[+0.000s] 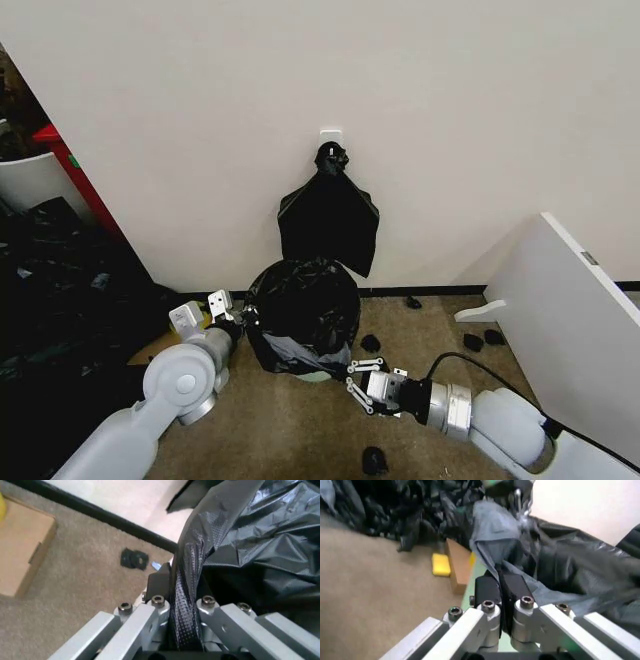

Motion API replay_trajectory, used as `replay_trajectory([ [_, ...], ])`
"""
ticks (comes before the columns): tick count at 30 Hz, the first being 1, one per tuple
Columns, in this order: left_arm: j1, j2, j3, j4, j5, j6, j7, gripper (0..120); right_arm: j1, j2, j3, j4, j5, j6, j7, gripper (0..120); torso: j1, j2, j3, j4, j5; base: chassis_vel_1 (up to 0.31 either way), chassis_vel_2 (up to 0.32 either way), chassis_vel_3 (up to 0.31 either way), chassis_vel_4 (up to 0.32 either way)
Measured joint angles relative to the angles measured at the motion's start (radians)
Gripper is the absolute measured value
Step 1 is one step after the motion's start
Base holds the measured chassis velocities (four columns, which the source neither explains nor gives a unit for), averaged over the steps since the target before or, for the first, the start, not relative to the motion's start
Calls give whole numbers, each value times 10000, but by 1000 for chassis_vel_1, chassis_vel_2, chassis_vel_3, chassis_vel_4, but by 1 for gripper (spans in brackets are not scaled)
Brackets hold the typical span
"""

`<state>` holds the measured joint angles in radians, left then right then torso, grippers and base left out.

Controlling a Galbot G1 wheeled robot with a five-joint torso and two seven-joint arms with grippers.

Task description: Place the garbage bag over the trash bin.

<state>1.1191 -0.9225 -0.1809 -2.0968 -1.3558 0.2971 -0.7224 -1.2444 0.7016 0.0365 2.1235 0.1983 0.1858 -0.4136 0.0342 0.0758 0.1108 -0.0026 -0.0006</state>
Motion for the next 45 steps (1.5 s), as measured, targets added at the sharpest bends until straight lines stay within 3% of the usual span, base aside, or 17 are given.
replay_trajectory([
  [10,-48,26,-106,-463,-1532,408,-661,2,212,775,39,-2074,-2143,1708,-660,0,0,0,0,1,0,0,0,0,0],
  [13,-68,99,-140,-570,-1756,598,-760,2,163,1092,78,-2602,-2813,1750,-332,0,0,0,0,0,0,0,0,0,0],
  [20,130,201,-172,-812,-2031,952,-813,2,166,1164,203,-3388,-2847,1548,-44,0,0,0,0,0,1,0,0,0,0],
  [29,202,188,-108,-713,-1530,788,-580,1,-219,1174,246,-2947,-2577,1573,14,0,0,0,0,2,1,0,0,0,0],
  [37,212,132,-149,-416,-1075,378,-495,1,-751,870,467,-2277,-2201,1584,193,23,0,0,0,0,0,0,0,0,0],
  [45,376,51,-184,-297,-827,28,-508,1,-1045,506,656,-1960,-1548,1851,307,57,0,0,0,0,1,0,0,0,0],
])
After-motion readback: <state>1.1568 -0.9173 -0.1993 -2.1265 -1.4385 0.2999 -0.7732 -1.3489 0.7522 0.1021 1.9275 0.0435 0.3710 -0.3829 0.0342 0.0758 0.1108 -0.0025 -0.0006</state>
